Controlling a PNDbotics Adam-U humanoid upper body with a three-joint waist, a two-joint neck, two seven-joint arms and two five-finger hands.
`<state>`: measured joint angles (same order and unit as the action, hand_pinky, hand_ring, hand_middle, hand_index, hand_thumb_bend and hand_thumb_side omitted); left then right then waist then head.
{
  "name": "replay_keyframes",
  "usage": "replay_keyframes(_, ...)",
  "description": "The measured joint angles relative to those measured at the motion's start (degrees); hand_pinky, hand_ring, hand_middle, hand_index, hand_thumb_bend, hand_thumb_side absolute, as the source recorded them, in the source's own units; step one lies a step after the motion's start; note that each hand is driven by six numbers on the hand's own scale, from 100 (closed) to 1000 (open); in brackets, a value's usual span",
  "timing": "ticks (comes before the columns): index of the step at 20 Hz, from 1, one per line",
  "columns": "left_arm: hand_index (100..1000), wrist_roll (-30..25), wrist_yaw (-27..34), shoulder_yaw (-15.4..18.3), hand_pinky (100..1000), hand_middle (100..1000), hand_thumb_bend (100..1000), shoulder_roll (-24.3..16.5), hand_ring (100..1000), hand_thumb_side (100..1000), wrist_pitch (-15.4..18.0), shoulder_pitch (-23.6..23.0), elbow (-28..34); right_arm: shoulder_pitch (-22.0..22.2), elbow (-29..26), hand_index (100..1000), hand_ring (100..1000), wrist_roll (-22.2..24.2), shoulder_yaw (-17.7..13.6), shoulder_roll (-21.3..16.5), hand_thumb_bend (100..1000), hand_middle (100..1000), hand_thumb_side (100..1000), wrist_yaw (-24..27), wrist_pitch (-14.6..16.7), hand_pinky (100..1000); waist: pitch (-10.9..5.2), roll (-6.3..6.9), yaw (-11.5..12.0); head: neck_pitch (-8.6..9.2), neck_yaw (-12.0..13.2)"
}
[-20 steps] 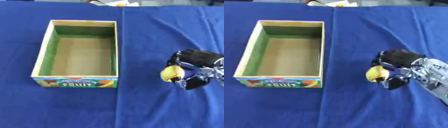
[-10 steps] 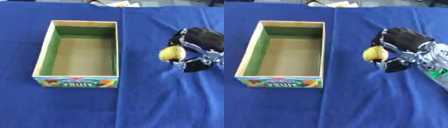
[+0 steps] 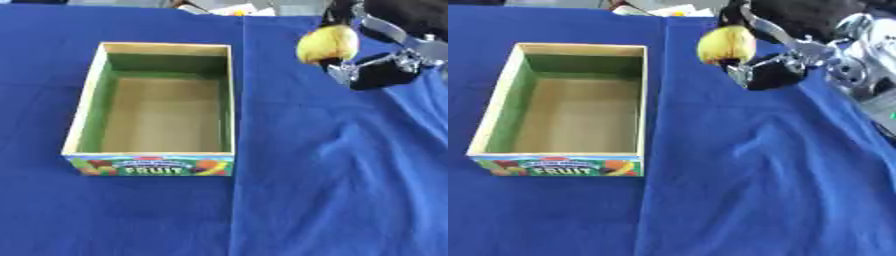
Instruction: Pick up objects on the table and place them in the box.
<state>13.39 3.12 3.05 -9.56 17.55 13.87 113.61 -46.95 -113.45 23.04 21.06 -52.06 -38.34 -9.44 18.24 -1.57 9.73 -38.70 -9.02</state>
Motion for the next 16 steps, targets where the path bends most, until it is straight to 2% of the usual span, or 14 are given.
replay_keyframes(4,722,-0.21,0.4,-0.05,559,832,100,0.0,832,988,0.06,-0.2,0.0,-6.63,1.9,468,519,0.88,1.51,6.96,100,409,180,-3.28,0.12,605,-0.45,0.0,0.19,-0.04,-0.69)
replay_keyframes(7,723,-0.28,0.65,-0.31,559,832,100,0.0,833,988,0.08,-0.21,0.0,-10.15,6.1,458,512,0.57,2.8,13.02,100,405,189,-6.79,0.77,595,-0.49,0.02,0.59,-0.09,-1.16)
replay_keyframes(12,723,-0.5,0.91,-0.36,559,832,100,0.0,832,988,0.17,-0.25,0.0,-14.42,14.97,455,511,-1.0,4.22,21.94,100,406,196,-12.19,2.43,594,-0.67,-0.01,1.34,-0.5,-1.84)
replay_keyframes(16,724,-0.63,1.1,-0.54,560,832,100,0.0,832,988,0.21,-0.25,0.0,-15.64,22.83,451,507,-2.76,4.43,28.32,100,403,199,-16.78,3.71,588,-0.67,-0.09,1.77,-0.49,-2.46)
